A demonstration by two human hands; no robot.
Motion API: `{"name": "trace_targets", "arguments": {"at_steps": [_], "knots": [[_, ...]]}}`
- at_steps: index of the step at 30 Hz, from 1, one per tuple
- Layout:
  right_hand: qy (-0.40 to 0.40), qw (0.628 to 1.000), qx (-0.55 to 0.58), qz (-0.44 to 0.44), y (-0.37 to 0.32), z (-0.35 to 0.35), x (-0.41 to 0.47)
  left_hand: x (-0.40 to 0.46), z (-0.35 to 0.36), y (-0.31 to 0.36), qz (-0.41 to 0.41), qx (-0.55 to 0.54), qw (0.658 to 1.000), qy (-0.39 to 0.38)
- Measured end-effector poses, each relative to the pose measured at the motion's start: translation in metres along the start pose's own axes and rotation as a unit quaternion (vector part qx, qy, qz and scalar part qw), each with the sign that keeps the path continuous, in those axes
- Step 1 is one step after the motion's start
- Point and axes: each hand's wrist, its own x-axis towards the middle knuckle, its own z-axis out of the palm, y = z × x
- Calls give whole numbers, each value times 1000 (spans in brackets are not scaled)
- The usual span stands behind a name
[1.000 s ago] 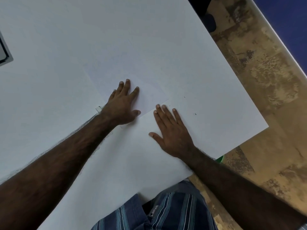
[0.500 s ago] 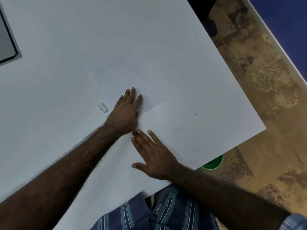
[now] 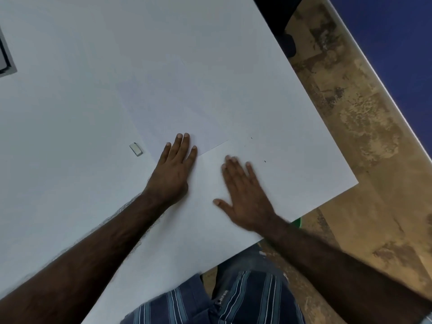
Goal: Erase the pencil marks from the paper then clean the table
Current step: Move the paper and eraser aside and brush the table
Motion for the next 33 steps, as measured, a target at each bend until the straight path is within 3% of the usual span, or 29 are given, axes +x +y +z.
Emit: {"name": "trace_targets", "arguments": {"at_steps": [4, 12, 21, 27, 33], "knots": [[-46, 990, -7, -132, -38, 5, -5, -1, 1, 8, -6, -4, 1000, 0], [-16, 998, -20, -64, 50, -10, 0, -3, 7, 27, -33, -4, 999, 36], [44, 992, -26, -111, 166, -39, 76, 19, 19, 73, -71, -55, 990, 105], [5, 990, -61, -130, 198, -52, 160, 28, 46, 133, -127, -62, 985, 94], [-28, 970, -75, -228, 199, -50, 154, 27, 76, 187, -174, -47, 981, 67]]}}
